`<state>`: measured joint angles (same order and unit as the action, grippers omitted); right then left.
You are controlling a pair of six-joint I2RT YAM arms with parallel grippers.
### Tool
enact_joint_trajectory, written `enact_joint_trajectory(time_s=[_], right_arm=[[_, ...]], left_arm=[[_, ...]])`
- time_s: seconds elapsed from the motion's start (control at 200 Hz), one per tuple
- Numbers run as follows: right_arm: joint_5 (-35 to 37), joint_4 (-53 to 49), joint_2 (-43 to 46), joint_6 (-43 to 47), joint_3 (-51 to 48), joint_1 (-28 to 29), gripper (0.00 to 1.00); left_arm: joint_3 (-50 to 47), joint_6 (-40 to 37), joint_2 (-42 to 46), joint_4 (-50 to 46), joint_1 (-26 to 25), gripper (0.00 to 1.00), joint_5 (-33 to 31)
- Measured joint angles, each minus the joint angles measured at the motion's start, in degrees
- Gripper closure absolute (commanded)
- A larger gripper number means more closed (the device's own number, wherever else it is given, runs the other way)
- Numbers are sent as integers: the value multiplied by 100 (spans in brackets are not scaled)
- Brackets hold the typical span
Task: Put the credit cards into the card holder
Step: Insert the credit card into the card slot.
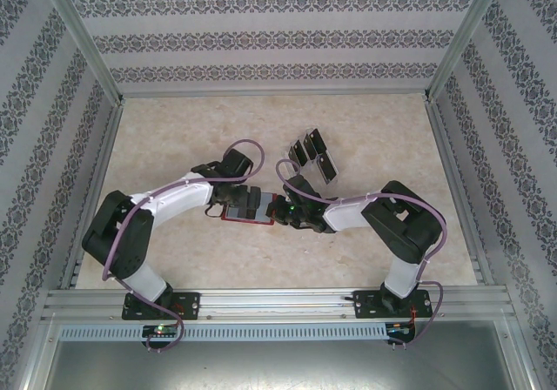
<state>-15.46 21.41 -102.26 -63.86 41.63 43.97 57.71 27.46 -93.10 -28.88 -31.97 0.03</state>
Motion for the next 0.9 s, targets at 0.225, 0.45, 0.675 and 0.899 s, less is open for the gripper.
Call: enact_joint_trajectory(time_s=[0.225,0.45,0.675,0.899], right_arm=[[0,26,-22,-2,0,0,100],[0,63,-33,-26,-2,0,100],[0,103,-42,-44,-13,-35,100],[0,105,-44,-46,-17,-37,100]], left_arm=[[83,17,-299,26,-120,0,-24],[260,22,-612,26,-184,0,-177],[341,42,-767,-57,-184,0,-459],[341,39,-769,-72,-184,0,-584]])
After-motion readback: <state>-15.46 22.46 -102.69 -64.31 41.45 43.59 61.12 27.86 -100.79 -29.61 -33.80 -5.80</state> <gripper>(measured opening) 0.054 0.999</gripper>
